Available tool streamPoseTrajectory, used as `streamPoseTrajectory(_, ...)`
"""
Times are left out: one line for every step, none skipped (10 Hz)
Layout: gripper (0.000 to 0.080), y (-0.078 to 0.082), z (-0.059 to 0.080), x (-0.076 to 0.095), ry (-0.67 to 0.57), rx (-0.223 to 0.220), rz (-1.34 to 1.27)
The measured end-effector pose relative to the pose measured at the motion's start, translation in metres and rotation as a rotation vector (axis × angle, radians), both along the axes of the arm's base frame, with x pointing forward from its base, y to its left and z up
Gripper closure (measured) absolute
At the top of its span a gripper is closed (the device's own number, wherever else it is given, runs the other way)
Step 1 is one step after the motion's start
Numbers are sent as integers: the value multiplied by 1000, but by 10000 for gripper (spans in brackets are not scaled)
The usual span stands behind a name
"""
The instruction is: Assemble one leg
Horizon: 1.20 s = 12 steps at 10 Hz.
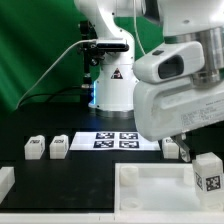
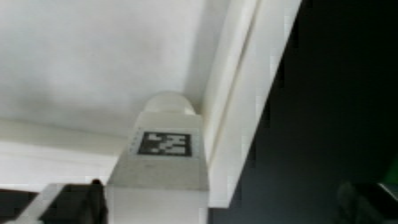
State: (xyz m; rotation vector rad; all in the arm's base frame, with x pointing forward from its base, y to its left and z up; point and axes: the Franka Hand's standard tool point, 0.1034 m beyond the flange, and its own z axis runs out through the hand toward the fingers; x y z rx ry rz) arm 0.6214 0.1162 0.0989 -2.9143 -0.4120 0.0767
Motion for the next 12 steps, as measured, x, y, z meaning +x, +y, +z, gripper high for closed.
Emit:
streamPoseTrajectory(150,-3,-6,5,42,1,4)
streamPoseTrajectory(150,-7,-9,14,2,3,-6)
streamPoseTrajectory(150,-9,-12,14,-1,3,-13)
streamPoseTrajectory(150,-9,-16,12,5,4,-18)
streamPoseTrajectory(150,-6,-16,12,7,4,-20)
streamPoseTrajectory(150,-2,-16,13,-3,3,-33)
streamPoseTrajectory(150,-2,-15,14,-5,3,-31)
streamPoseTrajectory(280,-2,-15,14,-5,3,-31)
streamPoseTrajectory(280,-2,-16,14,-5,3,-31)
streamPoseTrajectory(419,-2,-15,14,-5,3,-31)
streamPoseTrajectory(503,-4,-16,14,-6,1,-33)
streamPoseTrajectory(503,-5,-16,14,-6,1,-33)
